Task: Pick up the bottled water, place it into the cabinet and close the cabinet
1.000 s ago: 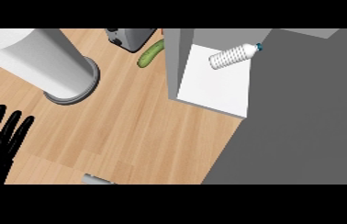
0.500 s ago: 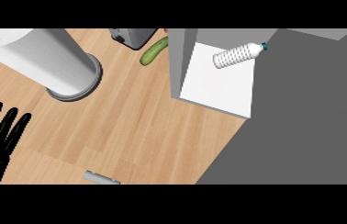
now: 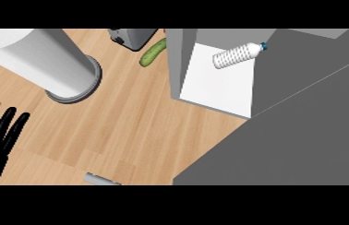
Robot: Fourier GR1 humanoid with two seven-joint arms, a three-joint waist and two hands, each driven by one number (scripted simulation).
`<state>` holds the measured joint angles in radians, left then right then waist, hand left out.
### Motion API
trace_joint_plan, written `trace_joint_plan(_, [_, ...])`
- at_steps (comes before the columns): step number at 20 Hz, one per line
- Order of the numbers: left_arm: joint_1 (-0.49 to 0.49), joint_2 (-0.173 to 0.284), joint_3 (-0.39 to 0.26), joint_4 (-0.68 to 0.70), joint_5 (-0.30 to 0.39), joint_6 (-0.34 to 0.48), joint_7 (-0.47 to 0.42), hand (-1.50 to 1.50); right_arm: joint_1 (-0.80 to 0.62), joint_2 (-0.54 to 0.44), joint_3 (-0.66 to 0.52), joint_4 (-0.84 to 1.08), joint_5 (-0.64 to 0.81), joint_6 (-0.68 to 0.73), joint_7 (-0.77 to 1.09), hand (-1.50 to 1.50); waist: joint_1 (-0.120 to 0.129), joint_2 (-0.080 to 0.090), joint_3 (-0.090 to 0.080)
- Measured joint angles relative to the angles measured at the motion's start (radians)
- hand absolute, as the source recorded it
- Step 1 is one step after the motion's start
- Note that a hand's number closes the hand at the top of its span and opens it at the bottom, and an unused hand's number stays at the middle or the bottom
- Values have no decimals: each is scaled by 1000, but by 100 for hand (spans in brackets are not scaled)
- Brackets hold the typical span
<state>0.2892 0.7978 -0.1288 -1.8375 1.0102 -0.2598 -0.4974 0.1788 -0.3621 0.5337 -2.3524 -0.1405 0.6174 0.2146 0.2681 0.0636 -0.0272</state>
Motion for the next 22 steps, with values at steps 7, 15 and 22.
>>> trace_joint_plan(7, [0, 1, 5, 18, 8, -12, 4, -150, -176, 95, -15, 152, -2, -58, 131, 150, -6, -7, 6])
trace_joint_plan(15, [3, -5, 9, 37, 17, -24, 2, -150, -399, 232, -78, 354, -20, -125, 237, 150, -20, -16, 12])
trace_joint_plan(22, [10, -7, 28, 55, 27, -25, -2, -150, -653, 337, -200, 599, 57, -352, 295, 150, -44, -22, 19])
